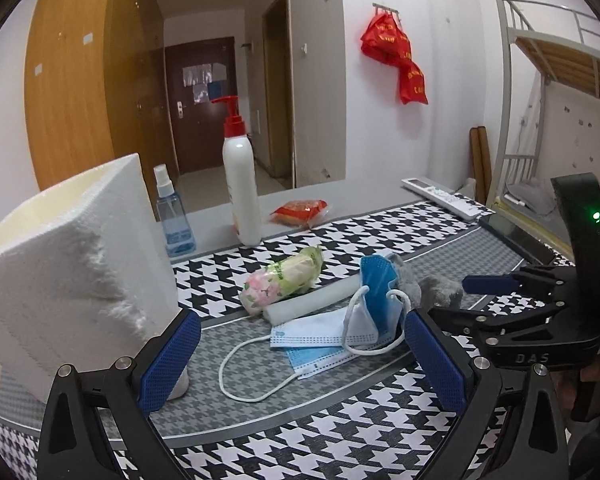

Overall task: Organize soft objects
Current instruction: 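Move the right tool down onto the grey sock, then grasp the grey sock with the right tool while the left tool grasps the blue mask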

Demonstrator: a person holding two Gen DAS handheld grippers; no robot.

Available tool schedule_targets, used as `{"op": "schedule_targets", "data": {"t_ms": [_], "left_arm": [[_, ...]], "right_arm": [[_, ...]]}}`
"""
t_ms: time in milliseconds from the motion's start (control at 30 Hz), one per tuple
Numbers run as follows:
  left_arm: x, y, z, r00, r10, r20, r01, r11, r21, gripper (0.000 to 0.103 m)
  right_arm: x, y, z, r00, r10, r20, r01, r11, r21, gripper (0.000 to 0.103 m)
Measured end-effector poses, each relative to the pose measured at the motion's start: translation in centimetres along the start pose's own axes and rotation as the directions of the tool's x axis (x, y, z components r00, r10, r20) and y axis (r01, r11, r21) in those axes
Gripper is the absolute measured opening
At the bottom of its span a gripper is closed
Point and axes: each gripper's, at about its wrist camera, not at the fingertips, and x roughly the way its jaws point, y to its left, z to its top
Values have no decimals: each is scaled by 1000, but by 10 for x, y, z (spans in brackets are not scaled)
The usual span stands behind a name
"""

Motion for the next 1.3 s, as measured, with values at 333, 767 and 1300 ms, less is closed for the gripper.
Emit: {"op": "schedule_targets", "data": {"t_ms": [333,767,1300], "left_arm": [[9,-4,-2,1000,9,-25,-9,1000,-8,102],[17,-16,0,999,-4,-47,4,1000,9,102],[37,-41,5,995,-42,-87,45,998,37,102]], "right_arm": [[19,1,1,997,33,-73,-34,999,-7,25],[-9,-25,-7,1000,-6,1,6,999,33,13],[-29,-68,-18,991,-133,2,131,983,131,32]]}}
